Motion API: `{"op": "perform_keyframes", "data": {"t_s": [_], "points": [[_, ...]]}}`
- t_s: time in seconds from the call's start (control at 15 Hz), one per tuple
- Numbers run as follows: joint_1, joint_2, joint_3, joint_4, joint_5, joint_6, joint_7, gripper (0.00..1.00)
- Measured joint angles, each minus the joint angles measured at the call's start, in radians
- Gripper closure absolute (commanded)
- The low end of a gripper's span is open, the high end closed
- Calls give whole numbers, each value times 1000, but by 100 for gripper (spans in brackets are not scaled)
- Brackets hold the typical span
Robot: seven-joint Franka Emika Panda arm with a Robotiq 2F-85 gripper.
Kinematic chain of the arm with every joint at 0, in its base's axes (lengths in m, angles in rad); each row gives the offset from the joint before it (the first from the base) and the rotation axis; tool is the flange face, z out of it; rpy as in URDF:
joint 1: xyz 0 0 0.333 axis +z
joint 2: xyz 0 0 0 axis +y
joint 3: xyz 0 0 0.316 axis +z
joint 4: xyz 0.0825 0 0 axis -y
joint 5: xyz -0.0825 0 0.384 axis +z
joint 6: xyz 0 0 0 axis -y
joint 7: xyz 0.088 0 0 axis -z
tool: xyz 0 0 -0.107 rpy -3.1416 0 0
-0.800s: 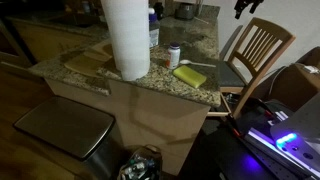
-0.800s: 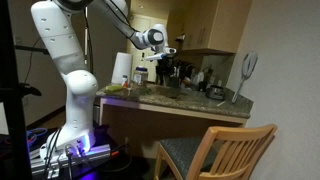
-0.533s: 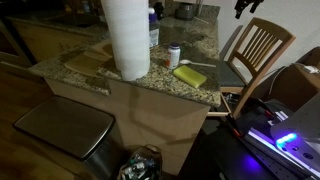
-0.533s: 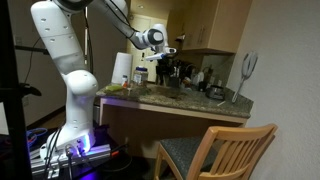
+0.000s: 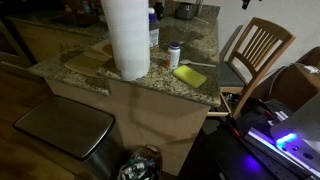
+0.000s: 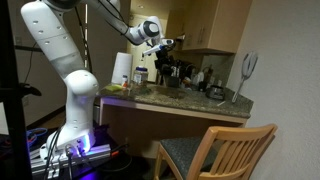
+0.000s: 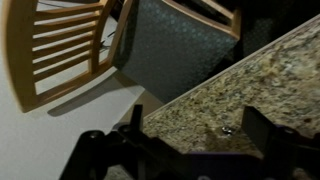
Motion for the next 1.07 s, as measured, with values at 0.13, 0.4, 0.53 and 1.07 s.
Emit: {"op": "perform_keyframes", "data": {"t_s": [0.13, 0.4, 0.53, 1.07], "points": [[39, -21, -28, 0, 92, -27, -119, 0], [106, -49, -101, 1, 236, -61, -355, 0], [133, -57, -137, 4, 290, -101, -469, 0], [179, -53, -208, 61, 351, -345, -782, 0]]}}
